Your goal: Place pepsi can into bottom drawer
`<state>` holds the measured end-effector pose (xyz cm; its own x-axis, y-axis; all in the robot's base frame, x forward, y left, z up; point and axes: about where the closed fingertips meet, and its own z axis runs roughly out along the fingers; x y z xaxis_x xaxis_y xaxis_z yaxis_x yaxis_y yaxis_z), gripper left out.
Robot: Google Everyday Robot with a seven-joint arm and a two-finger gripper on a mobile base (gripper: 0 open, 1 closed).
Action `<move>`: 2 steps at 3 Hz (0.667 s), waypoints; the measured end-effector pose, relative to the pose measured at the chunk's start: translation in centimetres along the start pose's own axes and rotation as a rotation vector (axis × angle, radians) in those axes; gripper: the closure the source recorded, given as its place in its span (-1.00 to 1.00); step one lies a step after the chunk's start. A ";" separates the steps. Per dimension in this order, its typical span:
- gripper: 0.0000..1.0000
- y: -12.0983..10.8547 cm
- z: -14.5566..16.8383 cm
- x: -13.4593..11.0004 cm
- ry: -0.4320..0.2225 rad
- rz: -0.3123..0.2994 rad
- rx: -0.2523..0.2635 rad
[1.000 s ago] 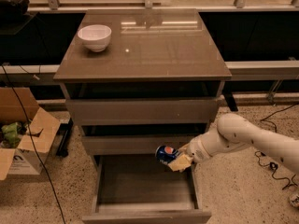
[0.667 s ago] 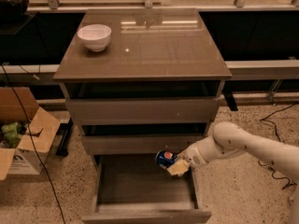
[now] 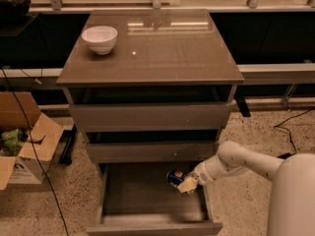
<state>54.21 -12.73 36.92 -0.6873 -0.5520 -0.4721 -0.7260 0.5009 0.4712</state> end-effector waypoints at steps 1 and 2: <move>1.00 0.0 0.0 0.0 0.000 0.000 0.000; 1.00 -0.6 3.3 -0.2 0.002 0.016 -0.021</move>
Offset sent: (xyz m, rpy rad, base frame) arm 0.0161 0.0466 -0.0626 0.0303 0.0500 -0.0104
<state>54.72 -10.68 34.25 -0.6990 -0.5451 -0.4630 -0.7140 0.4955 0.4946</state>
